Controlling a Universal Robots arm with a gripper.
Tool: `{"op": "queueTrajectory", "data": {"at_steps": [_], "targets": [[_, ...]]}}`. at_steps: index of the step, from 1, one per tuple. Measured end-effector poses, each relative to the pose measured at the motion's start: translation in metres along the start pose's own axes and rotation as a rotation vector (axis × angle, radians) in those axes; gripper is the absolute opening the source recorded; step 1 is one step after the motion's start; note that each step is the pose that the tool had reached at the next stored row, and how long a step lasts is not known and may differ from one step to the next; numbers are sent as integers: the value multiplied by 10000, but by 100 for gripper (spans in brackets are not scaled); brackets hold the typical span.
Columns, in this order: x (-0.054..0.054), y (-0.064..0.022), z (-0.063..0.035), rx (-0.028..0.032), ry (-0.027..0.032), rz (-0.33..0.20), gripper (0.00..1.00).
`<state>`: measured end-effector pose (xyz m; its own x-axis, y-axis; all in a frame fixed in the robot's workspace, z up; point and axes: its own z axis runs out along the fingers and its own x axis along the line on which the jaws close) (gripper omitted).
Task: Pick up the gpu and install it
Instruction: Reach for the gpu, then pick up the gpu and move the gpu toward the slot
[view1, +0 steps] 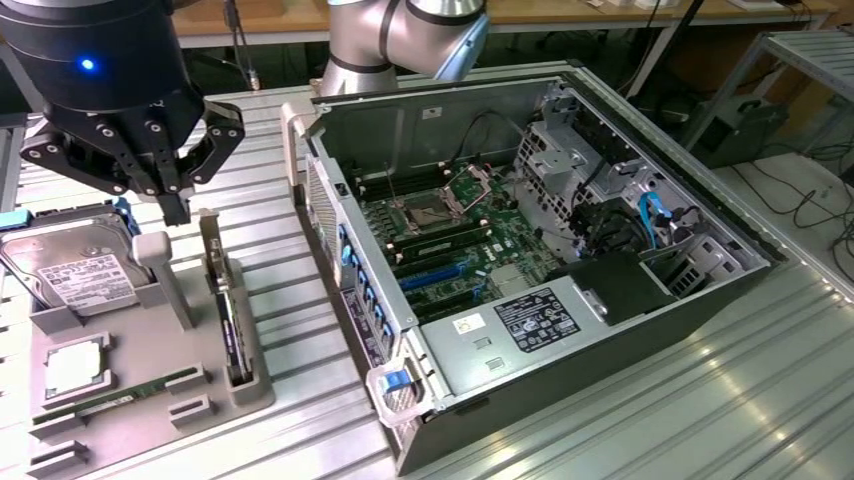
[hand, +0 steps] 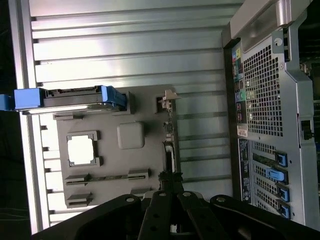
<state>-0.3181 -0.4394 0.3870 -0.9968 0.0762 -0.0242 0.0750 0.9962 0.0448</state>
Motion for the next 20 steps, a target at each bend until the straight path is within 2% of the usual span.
{"op": "queueTrajectory", "data": {"at_steps": [16,19,20], "targets": [[1,0,0,-1,0,1,11],[1,0,0,-1,0,1,30],[1,0,0,-1,0,1,42]]}}
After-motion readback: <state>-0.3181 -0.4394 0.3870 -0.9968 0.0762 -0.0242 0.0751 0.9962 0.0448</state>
